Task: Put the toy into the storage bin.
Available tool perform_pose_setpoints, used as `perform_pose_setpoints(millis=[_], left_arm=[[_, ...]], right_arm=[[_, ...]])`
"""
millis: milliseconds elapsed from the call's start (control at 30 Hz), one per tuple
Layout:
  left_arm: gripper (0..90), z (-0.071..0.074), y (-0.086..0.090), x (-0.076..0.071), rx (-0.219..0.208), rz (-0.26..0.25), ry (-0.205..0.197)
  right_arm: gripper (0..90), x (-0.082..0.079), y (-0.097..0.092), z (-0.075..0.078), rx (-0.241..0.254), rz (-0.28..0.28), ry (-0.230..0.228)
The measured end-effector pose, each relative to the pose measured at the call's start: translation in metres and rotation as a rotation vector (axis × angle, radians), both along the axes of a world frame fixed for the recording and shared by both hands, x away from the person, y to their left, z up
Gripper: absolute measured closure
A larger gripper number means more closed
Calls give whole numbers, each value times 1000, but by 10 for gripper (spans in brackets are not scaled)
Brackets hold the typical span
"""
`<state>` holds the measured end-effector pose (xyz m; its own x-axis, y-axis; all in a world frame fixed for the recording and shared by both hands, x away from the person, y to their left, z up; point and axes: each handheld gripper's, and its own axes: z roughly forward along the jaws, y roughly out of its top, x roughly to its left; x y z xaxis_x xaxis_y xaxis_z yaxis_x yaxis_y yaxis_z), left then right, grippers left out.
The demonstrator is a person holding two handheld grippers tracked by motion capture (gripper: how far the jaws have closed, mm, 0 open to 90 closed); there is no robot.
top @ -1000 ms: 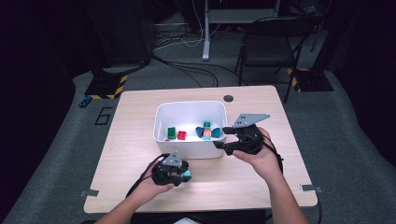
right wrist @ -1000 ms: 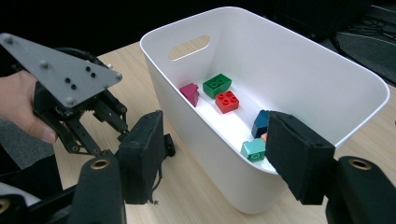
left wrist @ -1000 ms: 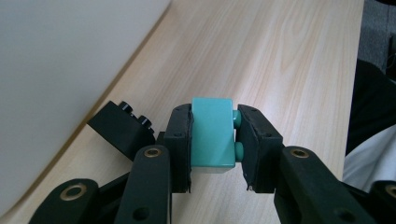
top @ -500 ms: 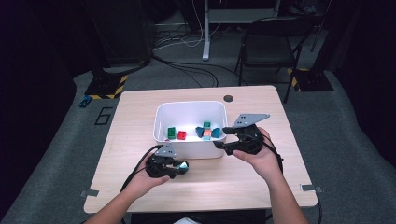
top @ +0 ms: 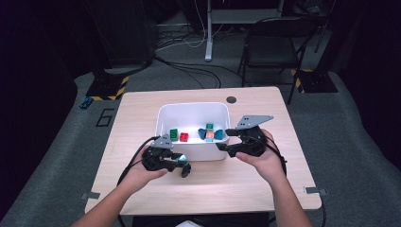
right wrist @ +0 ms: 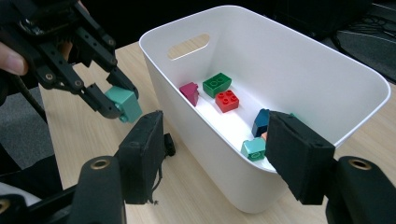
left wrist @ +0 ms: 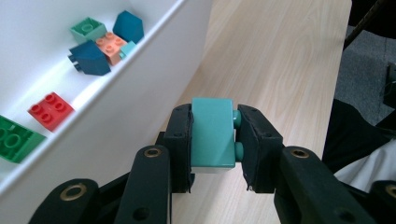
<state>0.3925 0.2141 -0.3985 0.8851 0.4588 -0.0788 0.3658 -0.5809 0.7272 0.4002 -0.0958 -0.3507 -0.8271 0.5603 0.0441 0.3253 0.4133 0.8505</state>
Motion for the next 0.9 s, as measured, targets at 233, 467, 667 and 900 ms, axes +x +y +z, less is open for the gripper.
perform_pose_setpoints(millis=[233, 467, 667, 900], left_arm=[[668, 16, 1, 9, -11, 12, -14], [668, 26, 2, 20, -20, 30, -17], [668, 34, 4, 29, -30, 51, -25], [668, 43, 2, 39, -26, 65, -32]], right_arm=[[368, 0, 0, 0, 1, -1, -1], [368, 0, -1, 1, 2, -2, -3], [368, 1, -2, 1, 2, -4, -4], [368, 1, -2, 1, 3, -6, -3]])
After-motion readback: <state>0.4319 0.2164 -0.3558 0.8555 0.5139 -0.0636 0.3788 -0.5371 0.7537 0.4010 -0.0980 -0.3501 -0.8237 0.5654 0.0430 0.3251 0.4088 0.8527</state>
